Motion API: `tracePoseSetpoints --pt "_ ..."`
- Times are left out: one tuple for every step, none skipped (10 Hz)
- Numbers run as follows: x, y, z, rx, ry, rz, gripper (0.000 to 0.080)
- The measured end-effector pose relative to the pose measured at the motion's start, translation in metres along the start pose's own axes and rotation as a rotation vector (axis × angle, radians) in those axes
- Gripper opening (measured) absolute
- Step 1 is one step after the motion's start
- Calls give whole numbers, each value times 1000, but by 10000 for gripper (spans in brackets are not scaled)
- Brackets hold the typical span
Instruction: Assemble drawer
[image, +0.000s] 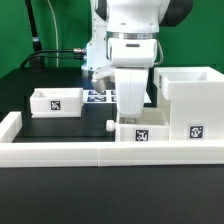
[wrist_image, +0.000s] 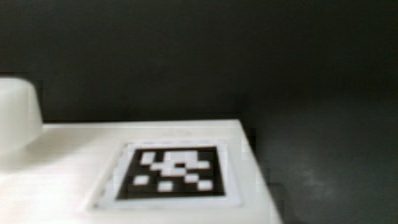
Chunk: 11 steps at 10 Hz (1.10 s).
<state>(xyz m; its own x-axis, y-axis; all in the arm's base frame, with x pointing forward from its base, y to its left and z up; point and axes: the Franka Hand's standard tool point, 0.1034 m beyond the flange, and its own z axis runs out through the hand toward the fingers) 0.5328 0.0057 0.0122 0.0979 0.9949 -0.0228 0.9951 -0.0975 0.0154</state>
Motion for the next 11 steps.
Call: tracePoseSetpoints --pt "0 0 0 0 0 -1 42" --pt "0 0 0 0 0 -1 42" --pt "0 0 0 0 0 16 42" --pt "-1 0 0 0 0 38 42" --pt "-1 0 0 1 0 38 42" --pt "-1 0 0 1 0 38 42" --pt "-1 0 0 2 -1 34 42" --pt "1 0 0 -1 1 31 42" --pt "4 1 -1 -40 11 41 42" --pt "3 0 1 -37 10 45 42" --pt "4 1 1 -57 15 47 42"
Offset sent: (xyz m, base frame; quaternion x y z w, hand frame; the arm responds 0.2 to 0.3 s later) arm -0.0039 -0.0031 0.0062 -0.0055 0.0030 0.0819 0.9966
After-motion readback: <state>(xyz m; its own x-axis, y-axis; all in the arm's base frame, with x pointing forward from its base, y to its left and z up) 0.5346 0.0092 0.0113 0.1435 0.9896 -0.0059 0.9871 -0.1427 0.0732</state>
